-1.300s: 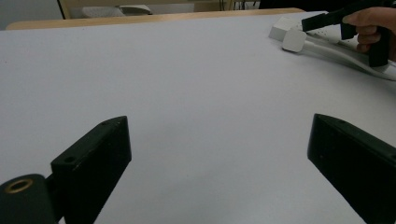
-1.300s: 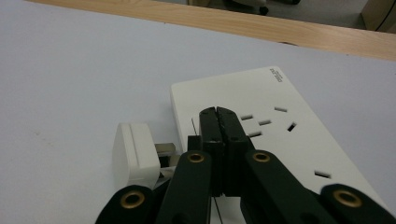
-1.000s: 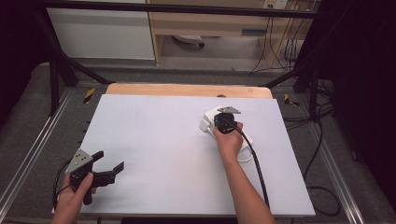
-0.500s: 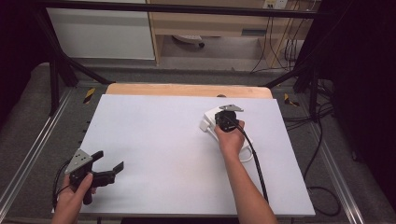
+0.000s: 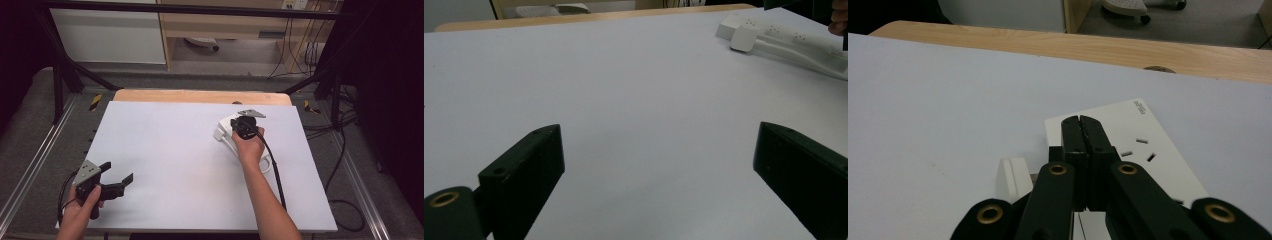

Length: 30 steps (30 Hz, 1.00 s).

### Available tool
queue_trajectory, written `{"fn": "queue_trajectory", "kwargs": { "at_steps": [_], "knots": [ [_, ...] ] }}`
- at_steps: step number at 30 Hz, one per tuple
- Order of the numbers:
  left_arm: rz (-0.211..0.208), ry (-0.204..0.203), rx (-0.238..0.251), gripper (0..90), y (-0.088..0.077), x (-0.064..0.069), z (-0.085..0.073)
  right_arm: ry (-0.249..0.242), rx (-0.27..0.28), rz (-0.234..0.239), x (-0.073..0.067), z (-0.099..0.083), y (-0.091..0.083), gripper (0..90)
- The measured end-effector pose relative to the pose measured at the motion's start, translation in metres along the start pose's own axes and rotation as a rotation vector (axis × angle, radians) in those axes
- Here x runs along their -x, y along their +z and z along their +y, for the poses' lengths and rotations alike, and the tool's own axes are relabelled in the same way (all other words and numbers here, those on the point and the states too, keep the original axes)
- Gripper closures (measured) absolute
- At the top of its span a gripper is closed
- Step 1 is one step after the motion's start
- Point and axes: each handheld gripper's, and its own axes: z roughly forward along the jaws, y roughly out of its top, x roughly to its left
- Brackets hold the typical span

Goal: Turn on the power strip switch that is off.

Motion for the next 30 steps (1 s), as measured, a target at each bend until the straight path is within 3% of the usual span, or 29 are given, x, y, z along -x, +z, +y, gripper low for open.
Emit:
{"fn": "queue_trajectory", "kwargs": {
  "at_steps": [9,20,30],
  "knots": [
    [0.0,-0.002,0.005,6.2,-0.002,-0.002,0.0,-0.033,0.007,0.027,-0.004,0.002,-0.004,90.0],
    [0.0,-0.003,0.003,6.2,-0.002,-0.002,0.0,-0.04,0.02,0.055,-0.001,0.009,-0.018,90.0],
    [0.0,-0.002,0.0,6.2,-0.002,-0.002,0.0,-0.044,0.036,0.098,0.0,0.014,-0.031,79.9]
  ]
}}
